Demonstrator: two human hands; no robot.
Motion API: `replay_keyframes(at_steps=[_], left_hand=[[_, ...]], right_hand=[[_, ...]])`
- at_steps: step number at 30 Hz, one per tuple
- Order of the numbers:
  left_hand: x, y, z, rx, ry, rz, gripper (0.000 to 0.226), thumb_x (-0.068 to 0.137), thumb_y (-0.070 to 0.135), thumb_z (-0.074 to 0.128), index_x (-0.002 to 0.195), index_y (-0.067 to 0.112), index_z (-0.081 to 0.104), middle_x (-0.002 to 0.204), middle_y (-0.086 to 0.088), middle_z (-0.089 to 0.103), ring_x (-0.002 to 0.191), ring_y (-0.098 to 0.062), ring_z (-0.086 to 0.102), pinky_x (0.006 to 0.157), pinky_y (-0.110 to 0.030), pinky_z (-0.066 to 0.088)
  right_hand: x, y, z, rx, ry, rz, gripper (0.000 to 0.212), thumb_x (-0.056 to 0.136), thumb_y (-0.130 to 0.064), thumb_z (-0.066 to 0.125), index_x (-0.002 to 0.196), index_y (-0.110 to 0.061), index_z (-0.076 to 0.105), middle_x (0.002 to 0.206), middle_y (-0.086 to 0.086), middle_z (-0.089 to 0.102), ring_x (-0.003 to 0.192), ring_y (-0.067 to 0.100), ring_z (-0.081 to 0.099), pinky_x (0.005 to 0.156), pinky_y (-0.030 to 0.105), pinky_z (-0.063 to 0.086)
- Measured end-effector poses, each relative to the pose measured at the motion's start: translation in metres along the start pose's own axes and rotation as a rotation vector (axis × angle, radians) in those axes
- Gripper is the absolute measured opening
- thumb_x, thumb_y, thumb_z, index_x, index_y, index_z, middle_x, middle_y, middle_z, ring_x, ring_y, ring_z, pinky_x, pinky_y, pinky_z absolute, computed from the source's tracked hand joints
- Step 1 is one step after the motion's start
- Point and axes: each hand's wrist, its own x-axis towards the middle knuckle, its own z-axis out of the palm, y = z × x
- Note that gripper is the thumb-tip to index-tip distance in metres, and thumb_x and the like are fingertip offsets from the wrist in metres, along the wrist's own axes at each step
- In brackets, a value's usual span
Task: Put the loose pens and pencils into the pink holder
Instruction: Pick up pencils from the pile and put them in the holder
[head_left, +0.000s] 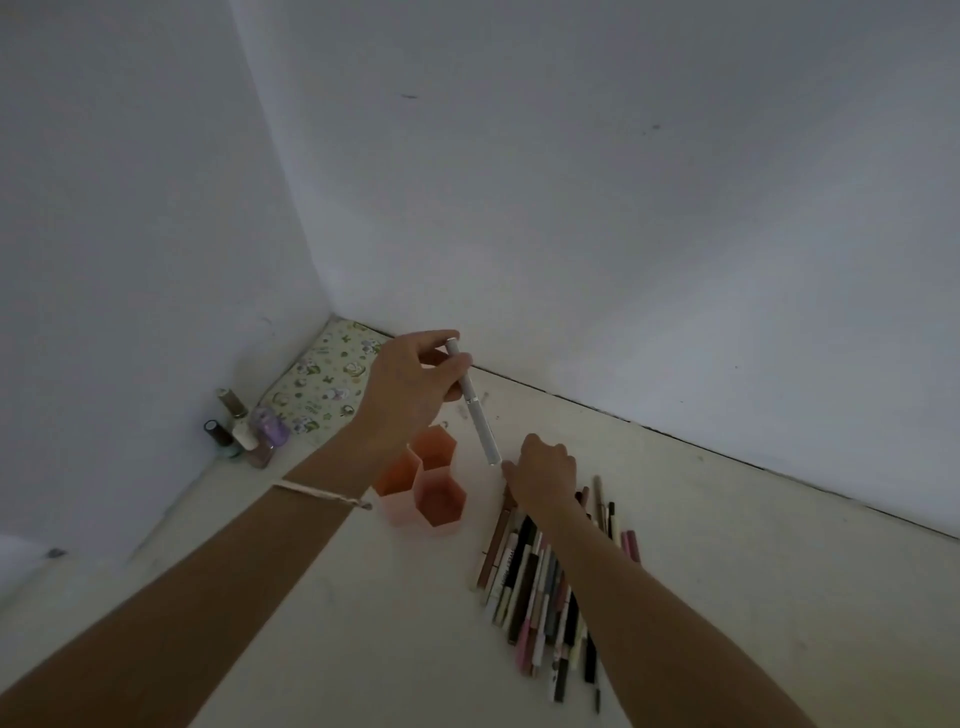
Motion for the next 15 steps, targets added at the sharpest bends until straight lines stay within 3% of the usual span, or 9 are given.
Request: replay_keyframes(at_steps=[3, 6, 9, 11, 15], left_hand=[[-0.002, -0.012, -0.004, -0.032, 0.032, -0.006, 0.034, 0.089, 0.010, 0.067, 0.122, 0.009, 0.064, 0.074, 0.004, 0.066, 0.068, -0.014, 0.071, 0.074, -0.032, 0.062], [-0.003, -0.019, -0.004, -0.062, 0.084, -0.014, 0.030, 0.088, 0.009, 0.067, 0.118, 0.009, 0.066, 0.074, 0.002, 0.065, 0.064, -0.010, 0.070, 0.068, -0.027, 0.061], [-0.003, -0.016, -0.012, -0.062, 0.137, 0.015, 0.030, 0.089, 0.007, 0.066, 0.119, 0.007, 0.066, 0.081, -0.002, 0.065, 0.073, -0.018, 0.071, 0.070, -0.030, 0.061], [-0.002, -0.012, -0.027, -0.065, 0.227, 0.075, 0.029, 0.090, 0.007, 0.065, 0.118, 0.008, 0.066, 0.089, -0.006, 0.067, 0.081, -0.025, 0.071, 0.073, -0.033, 0.061], [-0.008, -0.015, -0.065, -0.012, 0.458, 0.220, 0.027, 0.091, 0.014, 0.064, 0.118, 0.016, 0.065, 0.095, 0.000, 0.067, 0.081, -0.017, 0.071, 0.070, -0.025, 0.060]], right_hand=[[0.003, -0.003, 0.011, -0.084, 0.037, -0.052, 0.017, 0.094, -0.022, 0.049, 0.107, -0.012, 0.050, 0.100, 0.007, 0.064, 0.098, 0.025, 0.053, 0.082, 0.033, 0.037], [0.004, -0.007, 0.013, -0.015, 0.029, -0.047, 0.016, 0.091, -0.012, 0.046, 0.104, -0.008, 0.056, 0.099, 0.009, 0.066, 0.096, 0.027, 0.056, 0.083, 0.033, 0.040], [0.008, -0.007, -0.006, 0.264, 0.044, 0.054, 0.017, 0.088, -0.008, 0.049, 0.093, -0.002, 0.064, 0.091, 0.010, 0.068, 0.089, 0.027, 0.063, 0.081, 0.035, 0.052], [0.014, -0.004, -0.033, 0.440, 0.096, 0.110, 0.017, 0.087, -0.007, 0.052, 0.085, -0.002, 0.068, 0.082, 0.010, 0.066, 0.080, 0.023, 0.061, 0.070, 0.027, 0.048], [0.014, -0.001, -0.098, 0.711, 0.246, 0.119, 0.014, 0.083, -0.011, 0.063, 0.087, -0.005, 0.075, 0.081, 0.007, 0.071, 0.071, 0.016, 0.060, 0.066, 0.023, 0.041]])
